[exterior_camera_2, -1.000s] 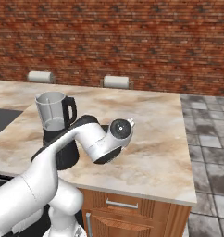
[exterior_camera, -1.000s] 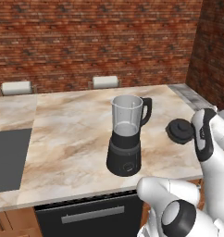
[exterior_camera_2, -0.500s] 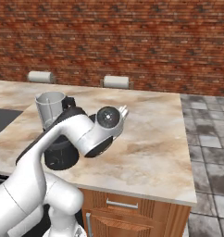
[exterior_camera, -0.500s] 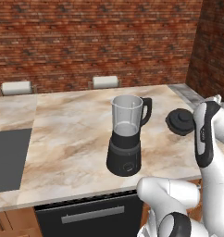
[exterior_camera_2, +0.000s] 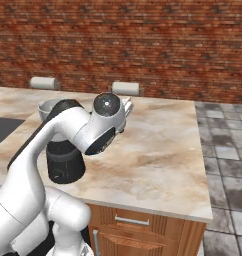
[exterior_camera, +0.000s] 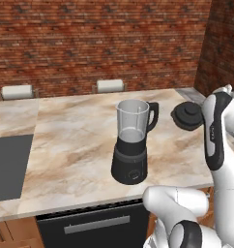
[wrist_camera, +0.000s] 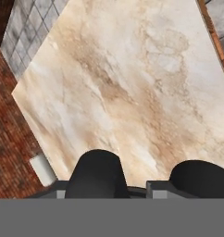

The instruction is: Close the lid blender by securely placing the lid on top.

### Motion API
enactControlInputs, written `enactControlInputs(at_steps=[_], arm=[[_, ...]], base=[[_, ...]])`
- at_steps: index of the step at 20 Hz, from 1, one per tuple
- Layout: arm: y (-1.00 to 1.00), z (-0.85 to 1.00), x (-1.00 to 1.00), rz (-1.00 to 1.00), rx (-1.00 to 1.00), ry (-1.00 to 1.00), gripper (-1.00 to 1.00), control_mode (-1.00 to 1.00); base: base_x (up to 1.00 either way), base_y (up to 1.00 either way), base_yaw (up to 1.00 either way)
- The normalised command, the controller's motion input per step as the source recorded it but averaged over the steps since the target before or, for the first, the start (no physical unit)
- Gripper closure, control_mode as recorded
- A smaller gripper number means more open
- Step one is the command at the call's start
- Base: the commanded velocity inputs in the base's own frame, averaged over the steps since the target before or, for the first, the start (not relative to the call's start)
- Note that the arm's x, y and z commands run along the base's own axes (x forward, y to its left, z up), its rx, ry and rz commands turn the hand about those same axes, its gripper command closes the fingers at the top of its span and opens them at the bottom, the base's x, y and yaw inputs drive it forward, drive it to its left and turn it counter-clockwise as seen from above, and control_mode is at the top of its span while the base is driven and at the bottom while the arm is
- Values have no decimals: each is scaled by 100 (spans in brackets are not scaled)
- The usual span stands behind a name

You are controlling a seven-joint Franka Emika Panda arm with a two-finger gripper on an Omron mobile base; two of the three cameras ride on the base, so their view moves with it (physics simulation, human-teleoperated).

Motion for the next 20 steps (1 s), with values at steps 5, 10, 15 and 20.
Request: enactControlInputs(at_steps=[5,10,15,20], arm=[[25,19,-1,0,0,0,100,-100],[34,1,0,2,2,0,100,-100],[22,1,0,10,13,-10,100,-100],[12,11,0,10,12,-19,100,-100]], base=[[0,0,0],[0,0,0],[0,0,0],[0,0,0]])
